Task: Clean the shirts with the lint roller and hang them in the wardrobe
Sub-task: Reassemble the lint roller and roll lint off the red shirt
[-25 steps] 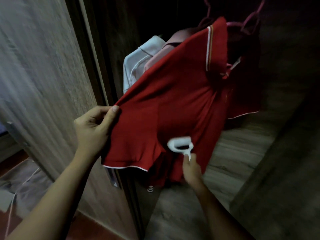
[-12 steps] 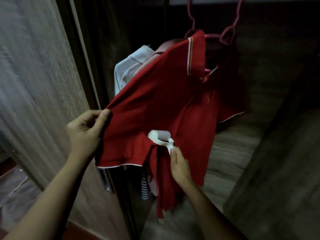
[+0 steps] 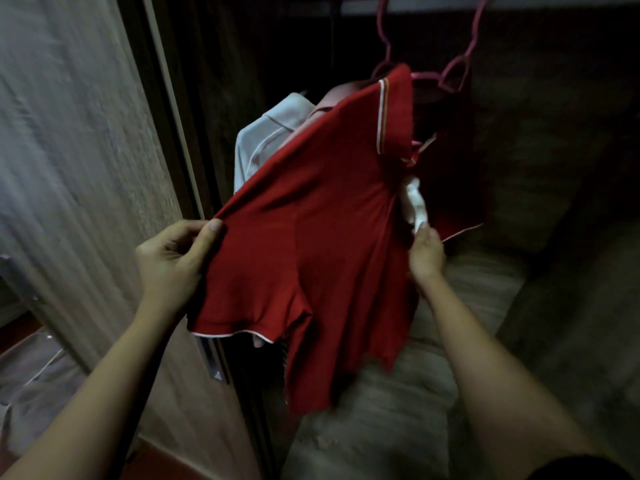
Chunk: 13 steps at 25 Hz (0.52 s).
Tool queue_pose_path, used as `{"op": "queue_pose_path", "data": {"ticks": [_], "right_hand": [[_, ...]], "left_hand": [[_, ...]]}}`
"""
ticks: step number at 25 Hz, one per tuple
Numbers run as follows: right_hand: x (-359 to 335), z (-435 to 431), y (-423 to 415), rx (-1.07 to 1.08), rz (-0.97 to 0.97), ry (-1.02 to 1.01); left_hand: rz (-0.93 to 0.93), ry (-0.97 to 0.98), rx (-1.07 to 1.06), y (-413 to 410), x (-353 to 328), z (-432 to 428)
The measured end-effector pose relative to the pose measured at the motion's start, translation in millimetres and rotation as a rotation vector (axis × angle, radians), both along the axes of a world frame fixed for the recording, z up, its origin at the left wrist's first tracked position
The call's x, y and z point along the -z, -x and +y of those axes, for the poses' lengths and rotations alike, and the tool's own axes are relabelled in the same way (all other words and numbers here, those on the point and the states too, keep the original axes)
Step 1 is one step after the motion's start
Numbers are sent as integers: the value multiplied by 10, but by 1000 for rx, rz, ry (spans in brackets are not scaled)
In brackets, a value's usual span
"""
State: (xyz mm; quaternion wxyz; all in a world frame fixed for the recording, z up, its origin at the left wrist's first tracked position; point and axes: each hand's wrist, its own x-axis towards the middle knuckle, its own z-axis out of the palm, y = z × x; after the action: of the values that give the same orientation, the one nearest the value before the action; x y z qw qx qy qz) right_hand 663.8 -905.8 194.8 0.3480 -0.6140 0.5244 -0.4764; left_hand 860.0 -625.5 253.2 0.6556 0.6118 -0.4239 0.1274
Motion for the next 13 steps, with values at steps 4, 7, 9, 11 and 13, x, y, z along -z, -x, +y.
{"op": "queue_pose_path", "data": {"ticks": [4, 7, 9, 11, 13], "right_hand": [[631, 591, -233, -184, -13, -58], [478, 342, -189, -120, 24, -84], [154, -31, -95, -34, 57, -48], [-138, -379, 22, 36, 75, -45], [-169, -473, 46, 29, 78, -47]], "left_hand": [[6, 8, -5, 1, 4, -12], [-22, -3, -10, -9, 4, -19], [-51, -9, -4, -7, -1, -4], [-63, -11, 2, -8, -5, 9], [-63, -14, 11, -16, -6, 13]]}}
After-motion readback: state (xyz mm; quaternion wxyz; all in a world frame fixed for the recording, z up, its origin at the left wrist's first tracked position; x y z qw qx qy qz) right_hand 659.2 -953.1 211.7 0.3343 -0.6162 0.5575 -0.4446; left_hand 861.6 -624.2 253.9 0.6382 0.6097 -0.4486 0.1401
